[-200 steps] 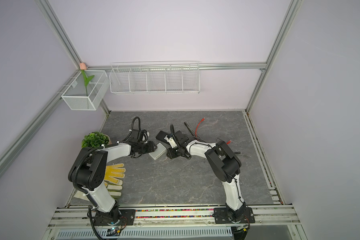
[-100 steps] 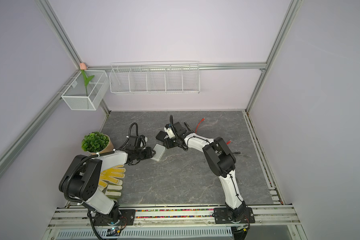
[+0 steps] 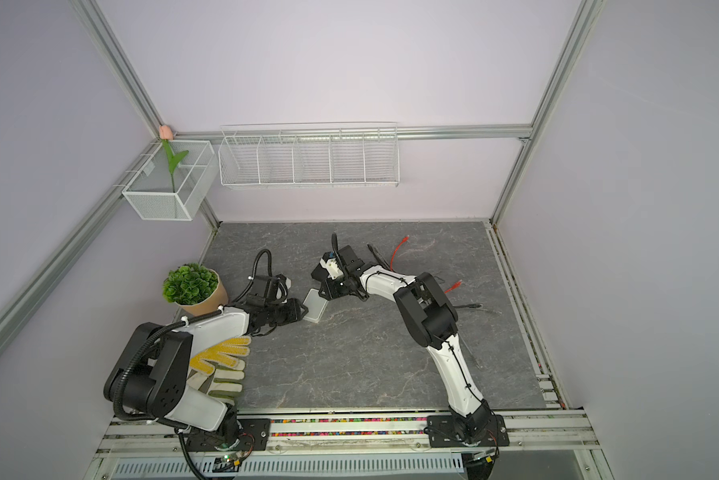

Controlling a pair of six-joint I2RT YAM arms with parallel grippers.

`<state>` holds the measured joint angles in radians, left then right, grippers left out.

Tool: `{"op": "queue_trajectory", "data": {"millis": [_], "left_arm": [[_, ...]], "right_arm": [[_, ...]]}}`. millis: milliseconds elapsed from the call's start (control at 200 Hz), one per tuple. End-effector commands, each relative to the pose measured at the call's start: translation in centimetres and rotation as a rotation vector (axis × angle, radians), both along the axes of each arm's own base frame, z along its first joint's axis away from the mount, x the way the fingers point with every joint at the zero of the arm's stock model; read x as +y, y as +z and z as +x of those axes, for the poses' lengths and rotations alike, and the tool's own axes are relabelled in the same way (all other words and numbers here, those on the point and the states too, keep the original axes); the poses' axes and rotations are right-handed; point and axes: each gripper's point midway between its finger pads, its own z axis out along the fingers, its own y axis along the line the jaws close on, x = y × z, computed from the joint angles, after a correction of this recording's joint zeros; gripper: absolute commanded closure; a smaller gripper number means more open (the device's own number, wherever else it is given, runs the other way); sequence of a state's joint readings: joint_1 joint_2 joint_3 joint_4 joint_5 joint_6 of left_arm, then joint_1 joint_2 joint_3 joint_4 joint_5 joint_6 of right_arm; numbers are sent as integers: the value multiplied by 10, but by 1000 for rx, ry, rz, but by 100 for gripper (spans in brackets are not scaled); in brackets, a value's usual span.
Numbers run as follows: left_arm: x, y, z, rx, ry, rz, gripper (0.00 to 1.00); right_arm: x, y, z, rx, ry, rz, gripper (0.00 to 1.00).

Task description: Insert the plug into the switch port

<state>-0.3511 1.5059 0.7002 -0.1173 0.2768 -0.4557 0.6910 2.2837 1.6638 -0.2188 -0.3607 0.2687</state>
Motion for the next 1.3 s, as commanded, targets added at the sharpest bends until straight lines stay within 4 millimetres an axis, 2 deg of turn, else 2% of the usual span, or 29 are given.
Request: {"op": "queue_trajectory", "data": {"millis": [0,210,360,470,625,710,805,875,950,1015,1085,1200,1295], "left_arm": [[3,14,-5,-19,7,8,56],[16,40,-5,-76,47,47,51],[22,56,-4,-105,68,55,51],[25,68,-3,-130,86,61,51],[26,79,-4,-153,89,50,50],[24,87,-5,-167,80,37,50],[28,98,-7,-193,87,42,50],[31,106,-8,-222,95,47,50],[34,111,-9,-260,102,46,50],[35,112,-9,-281,114,37,49],[34,110,-9,-279,113,31,49],[28,108,-12,-261,89,1,49],[22,108,-16,-263,59,-25,49]], "right_arm": [[10,2,-3,0,26,4,55],[18,1,-11,12,61,14,56],[25,-6,-33,37,115,15,56],[22,-10,-44,42,120,-3,56],[18,-3,-53,29,135,-1,55],[10,10,-49,-11,120,-35,54],[-9,39,-39,-92,79,-71,51],[-27,68,-31,-156,45,-74,47],[-54,91,-21,-220,-8,-102,42],[-82,101,-9,-266,-69,-150,40],[-116,100,6,-285,-145,-233,37],[-169,72,24,-259,-224,-404,35],[-186,44,26,-238,-185,-524,36]]}}
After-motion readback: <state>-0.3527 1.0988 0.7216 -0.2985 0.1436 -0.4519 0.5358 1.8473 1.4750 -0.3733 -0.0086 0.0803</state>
